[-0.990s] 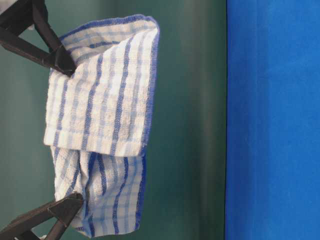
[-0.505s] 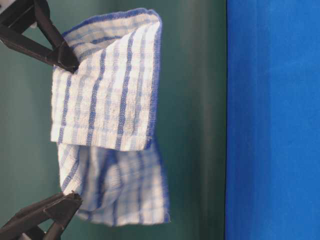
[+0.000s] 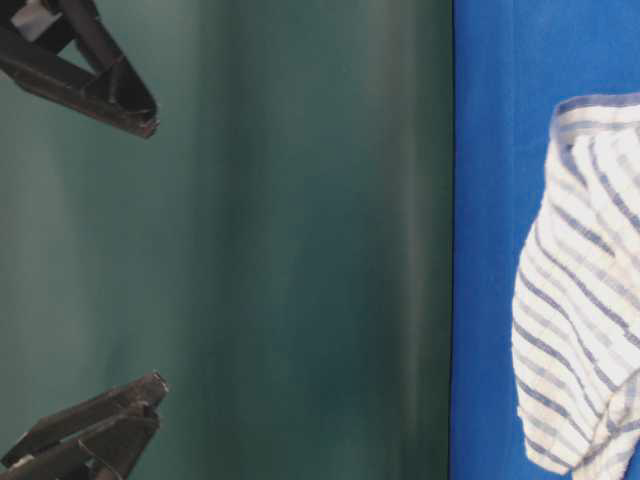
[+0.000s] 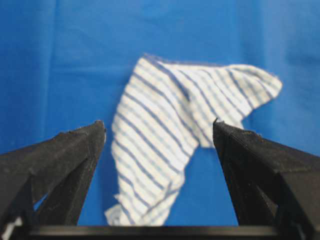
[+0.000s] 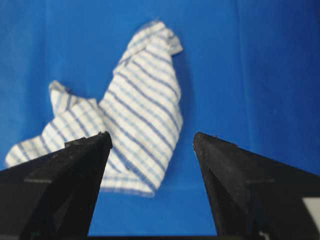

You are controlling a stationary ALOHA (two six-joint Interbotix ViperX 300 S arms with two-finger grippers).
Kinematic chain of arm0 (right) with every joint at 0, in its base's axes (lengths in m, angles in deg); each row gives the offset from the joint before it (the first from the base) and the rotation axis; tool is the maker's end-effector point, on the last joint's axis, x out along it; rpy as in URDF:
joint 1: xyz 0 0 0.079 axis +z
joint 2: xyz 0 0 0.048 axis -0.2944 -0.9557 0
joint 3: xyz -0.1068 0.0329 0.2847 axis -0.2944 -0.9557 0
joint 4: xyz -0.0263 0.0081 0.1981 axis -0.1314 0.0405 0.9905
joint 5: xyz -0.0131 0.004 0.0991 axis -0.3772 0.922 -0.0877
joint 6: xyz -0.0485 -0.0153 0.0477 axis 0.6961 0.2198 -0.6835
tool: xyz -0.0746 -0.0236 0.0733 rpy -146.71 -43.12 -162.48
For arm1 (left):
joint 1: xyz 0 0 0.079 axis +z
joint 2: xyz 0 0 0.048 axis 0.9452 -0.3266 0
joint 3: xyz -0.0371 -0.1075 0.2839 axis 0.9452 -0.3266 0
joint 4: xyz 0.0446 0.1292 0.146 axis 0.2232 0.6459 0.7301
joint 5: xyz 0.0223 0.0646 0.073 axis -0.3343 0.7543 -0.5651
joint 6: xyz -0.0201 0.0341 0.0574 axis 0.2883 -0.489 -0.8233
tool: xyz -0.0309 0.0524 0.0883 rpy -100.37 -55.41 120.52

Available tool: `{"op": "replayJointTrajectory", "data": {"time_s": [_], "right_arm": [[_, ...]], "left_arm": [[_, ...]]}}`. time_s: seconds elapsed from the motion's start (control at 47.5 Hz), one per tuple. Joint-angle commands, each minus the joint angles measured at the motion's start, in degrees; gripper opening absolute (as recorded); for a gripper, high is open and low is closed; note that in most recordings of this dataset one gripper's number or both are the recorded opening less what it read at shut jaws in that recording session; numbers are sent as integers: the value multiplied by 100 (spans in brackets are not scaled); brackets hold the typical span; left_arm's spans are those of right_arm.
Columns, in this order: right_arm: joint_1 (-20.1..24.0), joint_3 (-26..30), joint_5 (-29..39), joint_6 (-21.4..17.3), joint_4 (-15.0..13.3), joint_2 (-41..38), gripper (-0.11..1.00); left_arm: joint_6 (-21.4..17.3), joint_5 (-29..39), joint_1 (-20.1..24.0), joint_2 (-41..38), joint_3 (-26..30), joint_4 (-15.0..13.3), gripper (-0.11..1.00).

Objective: Lift the towel with both arms.

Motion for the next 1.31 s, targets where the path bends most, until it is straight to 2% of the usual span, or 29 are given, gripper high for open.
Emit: {"op": "replayJointTrajectory", "data": {"time_s": [0.0, 0.147, 0.4, 0.674, 0.821, 1.116, 1.285], "right_arm": [[35, -35, -97, -35, 0, 70, 67], [149, -378, -431, -246, 53, -53, 67], [457, -984, -1107, -694, 97, -563, 67], [844, -1248, -1600, -993, 105, -1257, 67], [905, -1336, -1881, -1055, 105, -1591, 67], [1055, -1521, -2865, -1081, 237, -2294, 67], [1213, -1529, -3234, -1081, 325, -2619, 67]], "left_arm": [[18, -26, -79, 35, 9, 0, 85], [35, -185, -272, -132, -246, -26, 85], [185, -958, -545, -782, -659, -44, 85], [729, -1767, -853, -1617, -853, -53, 85], [905, -2145, -1037, -2092, -861, -53, 85], [914, -2733, -1248, -2786, -826, -53, 86], [905, -3032, -1213, -3076, -844, -53, 86]]}}
